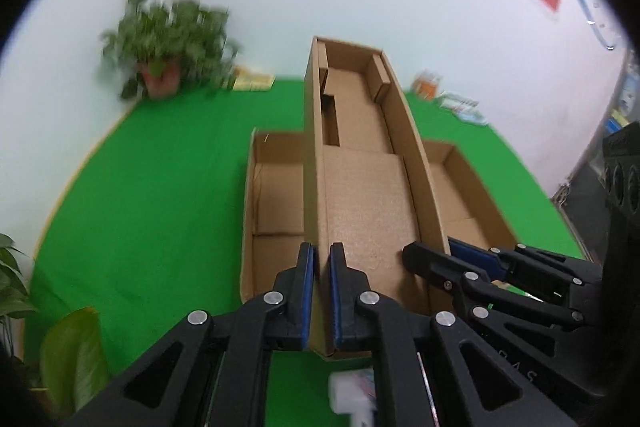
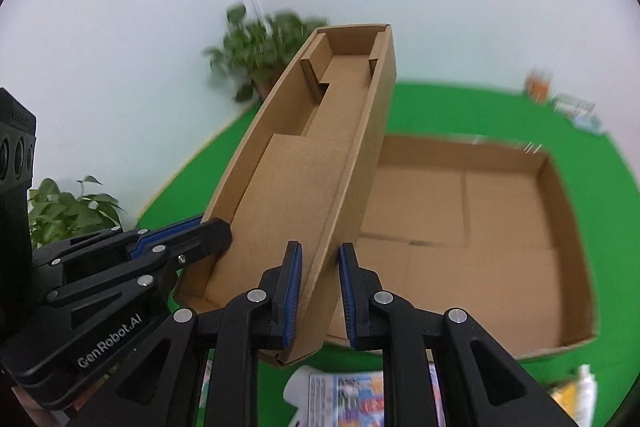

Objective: Organize rigid objects
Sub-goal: 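Lower the cardboard insert into the large box and open the left gripper, then reach both tools toward the colourful board-game box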

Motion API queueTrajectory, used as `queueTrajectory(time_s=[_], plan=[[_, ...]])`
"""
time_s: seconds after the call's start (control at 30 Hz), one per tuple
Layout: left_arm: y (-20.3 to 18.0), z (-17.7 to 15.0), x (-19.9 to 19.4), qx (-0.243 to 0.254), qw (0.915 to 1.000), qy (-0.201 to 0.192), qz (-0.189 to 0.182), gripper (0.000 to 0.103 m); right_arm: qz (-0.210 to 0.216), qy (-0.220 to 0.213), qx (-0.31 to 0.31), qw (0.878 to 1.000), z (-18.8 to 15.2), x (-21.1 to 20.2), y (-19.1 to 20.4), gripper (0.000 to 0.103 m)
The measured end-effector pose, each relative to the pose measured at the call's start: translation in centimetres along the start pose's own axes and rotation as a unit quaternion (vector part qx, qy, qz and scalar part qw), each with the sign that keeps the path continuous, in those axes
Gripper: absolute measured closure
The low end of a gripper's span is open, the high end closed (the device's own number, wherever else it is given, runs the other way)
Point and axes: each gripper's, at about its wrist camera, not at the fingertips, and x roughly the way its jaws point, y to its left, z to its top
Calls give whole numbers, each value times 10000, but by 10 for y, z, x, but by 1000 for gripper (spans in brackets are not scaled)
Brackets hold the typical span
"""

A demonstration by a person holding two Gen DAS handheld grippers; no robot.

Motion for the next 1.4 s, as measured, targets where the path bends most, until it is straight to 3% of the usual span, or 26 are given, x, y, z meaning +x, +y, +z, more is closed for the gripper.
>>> queueTrajectory(time_s=[0.23,0.33,0.53,0.63,0.67,0.73,0.83,0.9,0.93,0.97,1.0,1.07,1.13,1.27,1.4], plan=[[36,-16,89,-218,9948,938,318,96,127,1242,275,9918,-2,134,-19,89],[42,-22,102,-146,9925,1098,522,96,126,1599,334,9865,-7,163,-19,89],[55,-36,103,-205,9889,1219,828,97,350,1735,336,9836,-5,190,-7,85],[61,-35,93,-407,9893,1169,769,96,700,1758,368,9813,-13,184,-14,76],[62,-36,89,-448,9898,1113,763,96,779,1826,471,9790,-14,177,-20,67],[61,-39,82,-447,9907,1043,747,96,754,1548,434,9841,-18,141,-34,58],[56,-43,70,-378,9920,895,803,96,407,1006,438,9931,-22,69,-84,57],[51,-44,55,-345,9938,591,881,89,-34,875,637,9941,-30,41,-123,57],[46,-46,44,-315,9947,374,908,84,-557,860,744,9919,-37,31,-150,57],[42,-47,36,-290,9951,210,917,67,-921,922,836,9879,-43,27,-171,59],[37,-49,27,-267,9952,31,942,34,-1149,1011,952,9836,-52,24,-191,62],[26,-54,6,-227,9936,-386,1038,14,-1517,1278,1113,9738,-67,28,-219,85],[14,-60,-10,-50,9926,-659,1023,14,-1685,1333,985,9717,-77,29,-224,91],[3,-70,-21,49,9939,-481,988,14,-1790,1332,790,9716,-81,27,-215,94],[2,-81,-25,-83,9980,-322,546,14,-1776,1228,840,9728,-82,25,-216,93]])
